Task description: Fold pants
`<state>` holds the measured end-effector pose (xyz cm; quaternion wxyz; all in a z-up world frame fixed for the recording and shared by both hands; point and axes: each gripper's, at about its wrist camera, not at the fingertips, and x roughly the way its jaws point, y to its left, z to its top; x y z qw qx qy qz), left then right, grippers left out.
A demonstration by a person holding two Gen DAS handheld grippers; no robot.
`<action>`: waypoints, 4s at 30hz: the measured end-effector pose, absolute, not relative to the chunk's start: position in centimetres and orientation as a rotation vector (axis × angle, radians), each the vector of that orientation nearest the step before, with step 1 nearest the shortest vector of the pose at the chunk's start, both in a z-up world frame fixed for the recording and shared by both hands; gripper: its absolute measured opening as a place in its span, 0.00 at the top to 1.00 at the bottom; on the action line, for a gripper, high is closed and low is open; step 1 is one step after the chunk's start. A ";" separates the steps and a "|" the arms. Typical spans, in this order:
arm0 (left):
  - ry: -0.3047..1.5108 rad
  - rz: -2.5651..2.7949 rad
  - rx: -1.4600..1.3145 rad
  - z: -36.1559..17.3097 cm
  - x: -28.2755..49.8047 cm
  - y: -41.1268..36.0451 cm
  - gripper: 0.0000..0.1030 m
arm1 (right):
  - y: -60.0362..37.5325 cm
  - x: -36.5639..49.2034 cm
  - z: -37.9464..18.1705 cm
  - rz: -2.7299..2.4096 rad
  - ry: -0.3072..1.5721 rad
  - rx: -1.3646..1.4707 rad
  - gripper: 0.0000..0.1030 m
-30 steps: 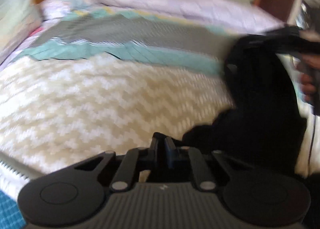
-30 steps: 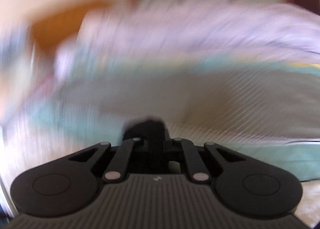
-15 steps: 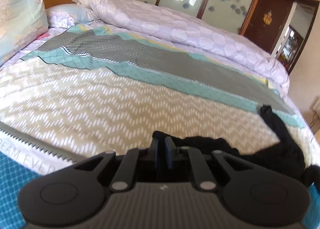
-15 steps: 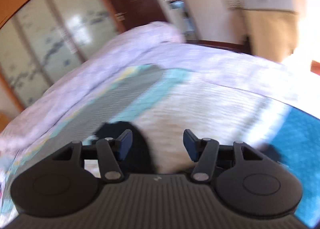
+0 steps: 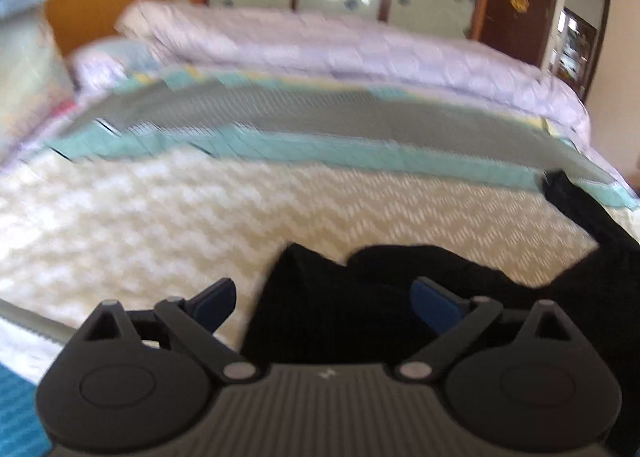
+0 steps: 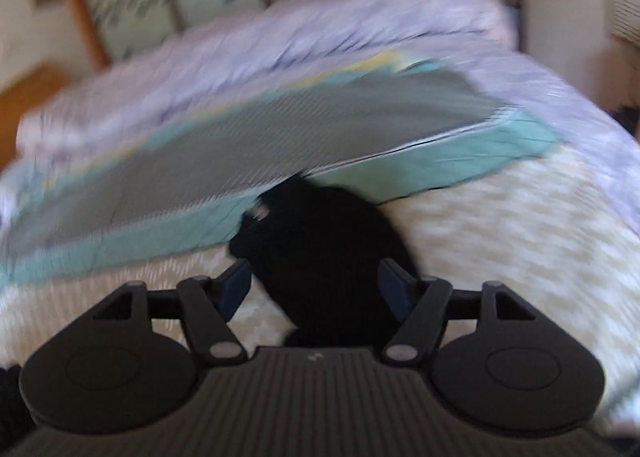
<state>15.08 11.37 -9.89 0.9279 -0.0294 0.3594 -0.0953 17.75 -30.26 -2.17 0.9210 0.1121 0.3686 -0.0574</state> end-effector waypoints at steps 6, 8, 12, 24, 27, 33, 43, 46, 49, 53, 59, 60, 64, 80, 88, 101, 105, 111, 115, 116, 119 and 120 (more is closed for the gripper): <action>0.834 -0.241 -0.073 -12.3 17.9 10.1 0.91 | -23.8 28.8 -9.4 -0.053 0.972 -0.046 0.56; 0.835 -0.216 -0.078 -12.3 18.1 10.4 0.93 | -25.0 28.8 -9.0 -0.083 0.914 -0.009 0.92; 0.741 -0.161 -0.144 -10.2 16.6 12.8 0.93 | -32.8 24.6 -2.3 -0.216 0.645 0.351 0.95; 0.602 -0.012 -0.337 -6.7 11.5 17.7 0.94 | -44.0 5.0 14.2 -0.499 0.038 0.604 0.95; 0.570 0.010 -0.380 -6.0 10.7 19.0 0.94 | -43.0 4.1 15.2 -0.485 0.011 0.570 0.95; 0.567 0.014 -0.378 -5.5 12.0 19.2 0.94 | -42.1 7.0 13.2 -0.463 0.095 0.539 0.95; 0.662 0.201 -0.509 -9.8 18.7 18.9 0.93 | -41.3 18.6 1.6 -0.539 0.524 0.546 0.69; 0.691 0.179 -0.487 -10.7 17.7 19.1 0.85 | -37.7 18.0 -2.5 -0.404 0.651 0.445 0.67; 0.702 0.173 -0.425 -10.5 15.9 19.2 0.76 | -33.6 16.3 -5.6 -0.251 0.745 0.430 0.67; 0.728 0.153 -0.398 -9.7 12.7 20.9 0.69 | -29.5 12.8 -7.8 -0.095 0.787 0.439 0.67; 0.793 0.162 -0.412 -9.1 7.1 22.8 0.59 | -24.2 8.7 -8.0 0.050 0.787 0.405 0.66; 0.800 0.155 -0.413 -9.1 6.3 22.8 0.58 | -23.1 7.9 -7.9 0.088 0.782 0.404 0.66; 0.841 0.141 -0.409 -9.8 3.8 22.1 0.52 | -18.7 4.4 -9.3 0.227 0.786 0.380 0.65; 0.897 0.134 -0.274 -11.2 -0.6 18.2 0.44 | -12.3 -2.6 -10.6 0.295 0.828 0.289 0.58; 0.905 0.134 -0.267 -11.2 -0.7 18.0 0.42 | -13.2 -2.1 -10.1 0.262 0.820 0.328 0.58; 0.991 -0.125 -0.631 -10.0 -1.3 19.7 0.05 | -11.6 -3.6 -10.8 0.287 0.776 0.279 0.58; 1.026 -0.107 -0.581 -11.0 -0.4 17.6 0.77 | -11.1 -3.0 -11.6 0.287 0.798 0.280 0.57; 0.958 -0.046 -0.576 -8.8 -1.1 20.1 0.87 | -13.7 -3.5 -11.0 0.230 0.766 0.342 0.57; 0.980 0.046 -0.579 -9.8 -1.8 22.2 0.87 | -16.1 -4.0 -11.7 0.151 0.776 0.414 0.57; 1.014 0.054 -0.600 -10.6 -1.7 22.4 0.85 | -16.4 -4.1 -11.9 0.140 0.782 0.424 0.57; 1.037 0.043 -0.568 -10.7 -1.6 21.6 0.77 | -16.7 -4.2 -11.9 0.141 0.789 0.440 0.57; 1.040 0.036 -0.544 -10.3 -1.7 21.5 0.67 | -16.6 -4.2 -11.6 0.145 0.782 0.430 0.57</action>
